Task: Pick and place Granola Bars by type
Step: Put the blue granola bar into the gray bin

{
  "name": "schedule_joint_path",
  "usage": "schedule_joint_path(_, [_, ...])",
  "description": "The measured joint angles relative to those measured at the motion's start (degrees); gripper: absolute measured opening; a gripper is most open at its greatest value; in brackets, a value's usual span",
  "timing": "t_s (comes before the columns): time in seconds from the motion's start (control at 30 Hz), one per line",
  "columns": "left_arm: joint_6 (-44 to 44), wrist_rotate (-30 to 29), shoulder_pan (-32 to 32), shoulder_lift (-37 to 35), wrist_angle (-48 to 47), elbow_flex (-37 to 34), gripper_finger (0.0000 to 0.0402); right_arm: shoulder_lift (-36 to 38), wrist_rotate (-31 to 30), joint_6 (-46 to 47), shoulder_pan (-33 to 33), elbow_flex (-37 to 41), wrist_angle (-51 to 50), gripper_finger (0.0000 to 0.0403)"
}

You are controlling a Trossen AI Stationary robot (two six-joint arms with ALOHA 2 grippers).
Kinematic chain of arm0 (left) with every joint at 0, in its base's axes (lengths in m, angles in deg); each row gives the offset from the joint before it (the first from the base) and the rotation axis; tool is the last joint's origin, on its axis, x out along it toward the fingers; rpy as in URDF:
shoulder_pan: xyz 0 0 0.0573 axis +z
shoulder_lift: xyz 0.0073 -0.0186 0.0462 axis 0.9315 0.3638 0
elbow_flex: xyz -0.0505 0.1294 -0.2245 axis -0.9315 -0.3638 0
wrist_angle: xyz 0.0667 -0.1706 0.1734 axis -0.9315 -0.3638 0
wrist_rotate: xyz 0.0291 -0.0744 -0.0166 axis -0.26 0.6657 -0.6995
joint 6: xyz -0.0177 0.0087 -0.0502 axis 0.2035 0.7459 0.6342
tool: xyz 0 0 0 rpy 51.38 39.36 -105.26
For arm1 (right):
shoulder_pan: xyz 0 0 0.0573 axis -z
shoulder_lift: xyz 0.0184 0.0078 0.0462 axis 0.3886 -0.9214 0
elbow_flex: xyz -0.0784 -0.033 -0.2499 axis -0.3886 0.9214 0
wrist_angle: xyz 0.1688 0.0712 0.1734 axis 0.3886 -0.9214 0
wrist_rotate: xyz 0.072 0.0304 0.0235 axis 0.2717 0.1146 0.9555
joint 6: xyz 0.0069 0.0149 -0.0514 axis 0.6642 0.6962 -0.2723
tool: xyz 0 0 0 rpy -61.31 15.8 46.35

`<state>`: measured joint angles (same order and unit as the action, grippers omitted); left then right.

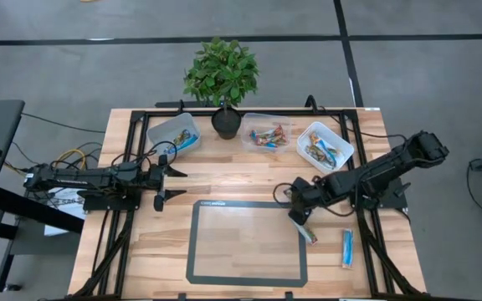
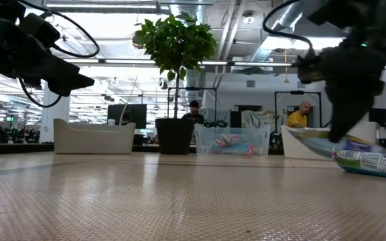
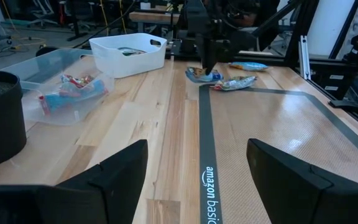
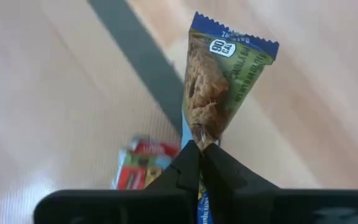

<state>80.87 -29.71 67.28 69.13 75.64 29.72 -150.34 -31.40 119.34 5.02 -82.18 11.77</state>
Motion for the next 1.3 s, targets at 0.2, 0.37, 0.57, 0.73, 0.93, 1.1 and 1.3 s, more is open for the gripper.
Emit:
schedule_joint_path(0.2, [0.02, 0.0, 0.0, -0.01, -0.01, 0.0, 0.0267, 0.02, -2.09, -4.46, 4.01, -3.28, 2.05, 0.0007])
schedule_joint_path(0.37, [-3.4, -0.14, 0.02, -0.02, 0.0, 0.0, 0.0267, 0.02, -2.26, -10.88, 6.95, -6.26, 10.43, 0.0002])
schedule_joint_path(0.57, [-11.51, -0.64, 0.02, 0.0, 0.32, 0.0, 0.0268, 0.04, -1.81, -18.51, 9.64, -9.86, 22.14, 0.0003])
schedule_joint_path(0.73, [-5.08, 1.55, 0.02, -0.01, 2.34, -0.06, 0.0268, 0.07, -1.67, -24.81, 11.65, -12.63, 30.65, 0.0001])
schedule_joint_path(0.93, [-0.16, 1.46, 0.0, -0.02, 6.48, -0.05, 0.0267, -0.75, -1.58, -30.38, 13.97, -16.28, 31.32, 0.0001])
schedule_joint_path(1.1, [12.57, -1.03, 0.07, 0.2, 9.19, -0.09, 0.0267, -3.66, -1.5, -32.28, 15.51, -18.74, 33.33, 0.0001])
schedule_joint_path(1.3, [12.81, -0.27, 0.13, 5.14, 26.25, -0.01, 0.0268, -11.99, 1.04, -36.95, 16.15, -24.04, 34.95, 0.0001])
